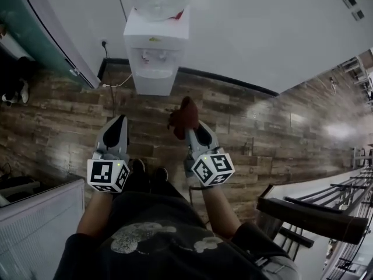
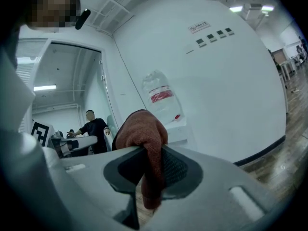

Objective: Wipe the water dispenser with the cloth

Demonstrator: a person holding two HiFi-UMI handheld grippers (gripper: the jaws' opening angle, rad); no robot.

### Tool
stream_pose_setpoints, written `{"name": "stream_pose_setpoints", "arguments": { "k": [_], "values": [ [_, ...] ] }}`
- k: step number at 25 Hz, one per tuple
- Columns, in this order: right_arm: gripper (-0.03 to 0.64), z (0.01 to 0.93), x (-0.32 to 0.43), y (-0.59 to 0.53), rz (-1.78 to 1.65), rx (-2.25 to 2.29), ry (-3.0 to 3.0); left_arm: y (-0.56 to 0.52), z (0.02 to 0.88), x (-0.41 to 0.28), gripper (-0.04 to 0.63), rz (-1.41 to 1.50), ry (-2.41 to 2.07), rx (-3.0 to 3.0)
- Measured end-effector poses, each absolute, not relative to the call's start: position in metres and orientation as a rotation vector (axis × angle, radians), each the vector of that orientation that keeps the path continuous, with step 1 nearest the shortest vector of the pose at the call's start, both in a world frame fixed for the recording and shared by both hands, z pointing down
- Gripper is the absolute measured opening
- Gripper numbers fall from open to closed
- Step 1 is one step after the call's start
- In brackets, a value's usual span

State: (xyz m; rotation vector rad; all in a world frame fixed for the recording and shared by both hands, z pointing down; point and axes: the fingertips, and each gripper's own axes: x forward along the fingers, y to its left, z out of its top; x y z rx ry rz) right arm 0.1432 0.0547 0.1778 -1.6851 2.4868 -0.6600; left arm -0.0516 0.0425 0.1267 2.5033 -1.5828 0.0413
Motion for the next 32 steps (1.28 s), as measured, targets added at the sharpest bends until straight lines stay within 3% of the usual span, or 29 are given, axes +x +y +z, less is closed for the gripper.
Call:
{"name": "stream_pose_setpoints", "arguments": {
  "k": [32],
  "values": [
    [0.061,0.182,-0.04,-0.166,-0.605,-1.584,2.644,-0.172,0.172,-0.137,0.018,0.042,-1.448,2.477]
  ]
}}
